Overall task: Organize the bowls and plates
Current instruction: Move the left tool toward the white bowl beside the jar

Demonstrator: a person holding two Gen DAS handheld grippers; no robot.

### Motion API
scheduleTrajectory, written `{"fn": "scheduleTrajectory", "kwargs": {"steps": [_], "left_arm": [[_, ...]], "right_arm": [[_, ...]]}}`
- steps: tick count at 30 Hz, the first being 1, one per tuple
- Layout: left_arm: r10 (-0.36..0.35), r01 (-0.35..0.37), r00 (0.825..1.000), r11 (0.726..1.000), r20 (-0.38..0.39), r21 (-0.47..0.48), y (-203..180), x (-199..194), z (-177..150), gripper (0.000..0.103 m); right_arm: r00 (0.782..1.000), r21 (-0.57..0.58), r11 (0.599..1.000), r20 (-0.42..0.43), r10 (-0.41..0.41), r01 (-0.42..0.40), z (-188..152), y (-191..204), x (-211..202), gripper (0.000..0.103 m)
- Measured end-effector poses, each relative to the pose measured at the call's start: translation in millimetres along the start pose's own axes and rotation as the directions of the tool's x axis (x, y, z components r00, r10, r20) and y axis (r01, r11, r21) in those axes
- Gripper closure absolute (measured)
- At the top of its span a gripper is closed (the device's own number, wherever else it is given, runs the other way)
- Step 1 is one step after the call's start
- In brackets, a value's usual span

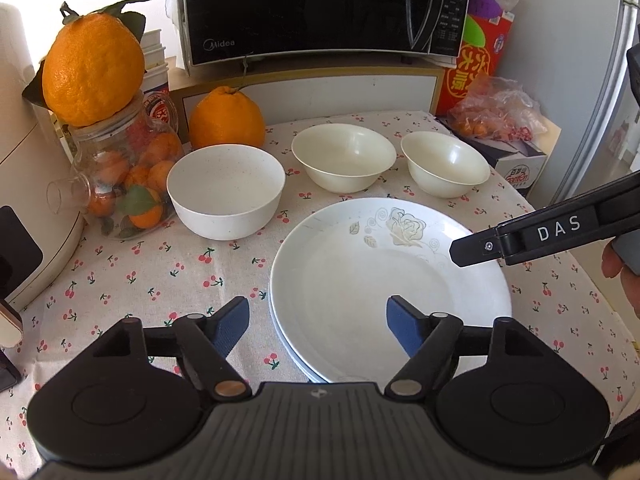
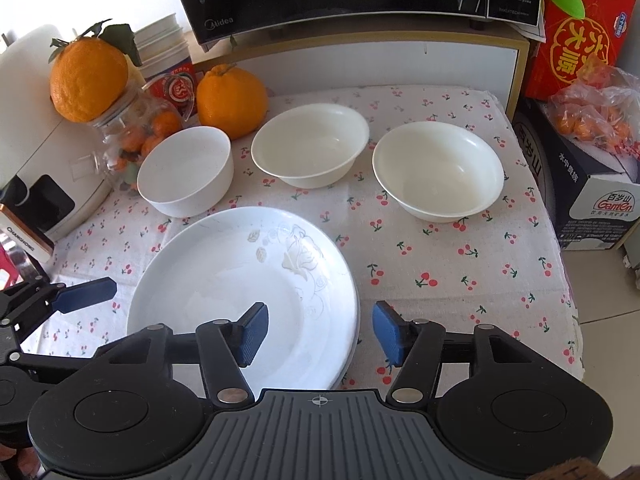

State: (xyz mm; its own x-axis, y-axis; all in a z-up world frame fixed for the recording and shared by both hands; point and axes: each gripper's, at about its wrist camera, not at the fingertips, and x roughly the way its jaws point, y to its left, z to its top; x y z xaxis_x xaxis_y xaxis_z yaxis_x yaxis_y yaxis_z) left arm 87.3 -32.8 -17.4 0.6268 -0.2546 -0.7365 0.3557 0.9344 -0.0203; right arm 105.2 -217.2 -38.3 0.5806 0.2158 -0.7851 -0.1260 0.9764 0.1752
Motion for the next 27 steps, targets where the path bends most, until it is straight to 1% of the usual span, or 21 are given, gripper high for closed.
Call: {"fn": "scheduleTrajectory", "kwargs": {"steps": [2,4,7,11,14,17,21,23,27], "left_arm": [[0.010,-0.010,1.000,1.000,0.004,-0.014,4.3,-0.2,1.9,0.021],[0.022,-0.022,1.000,0.999,0.007,-0.035,9.2,-0.5,4.0,0.013],[0.038,-0.037,0.999,0.996,0.011,-0.079,19.2,-0.4,9.1,0.007],[0.067,-0.065,0.998,0.987,0.011,-0.146,36.0,2.6,17.4,0.004],[0.083,-0.079,0.996,0.973,0.010,-0.217,50.6,6.8,23.3,0.002],[0.090,-0.080,0.996,0.947,0.018,-0.311,65.0,13.6,27.6,0.001],[0.103,-0.080,0.994,0.898,0.031,-0.432,80.4,25.8,30.2,0.001],[0.111,-0.080,0.993,0.879,0.039,-0.470,85.6,31.2,30.0,0.001],[0.142,-0.091,0.988,0.850,0.059,-0.519,93.9,41.7,28.2,0.004]], "right_arm": [[1.000,0.008,1.000,0.012,0.004,-0.004,2.1,1.0,-0.4,0.040],[1.000,0.017,1.000,0.024,0.010,-0.011,5.4,2.1,-0.5,0.038],[0.999,0.039,0.999,0.043,0.025,-0.026,11.3,4.1,0.2,0.035],[0.995,0.071,0.996,0.078,0.054,-0.060,22.4,7.7,3.6,0.030],[0.990,0.096,0.990,0.105,0.088,-0.099,30.9,11.2,8.6,0.029],[0.983,0.122,0.981,0.128,0.133,-0.149,39.0,16.7,16.8,0.029],[0.969,0.152,0.963,0.139,0.203,-0.224,47.9,23.7,31.5,0.029],[0.962,0.172,0.952,0.141,0.232,-0.255,51.4,26.4,38.9,0.029],[0.953,0.220,0.930,0.143,0.268,-0.295,55.7,25.5,52.0,0.029]]}}
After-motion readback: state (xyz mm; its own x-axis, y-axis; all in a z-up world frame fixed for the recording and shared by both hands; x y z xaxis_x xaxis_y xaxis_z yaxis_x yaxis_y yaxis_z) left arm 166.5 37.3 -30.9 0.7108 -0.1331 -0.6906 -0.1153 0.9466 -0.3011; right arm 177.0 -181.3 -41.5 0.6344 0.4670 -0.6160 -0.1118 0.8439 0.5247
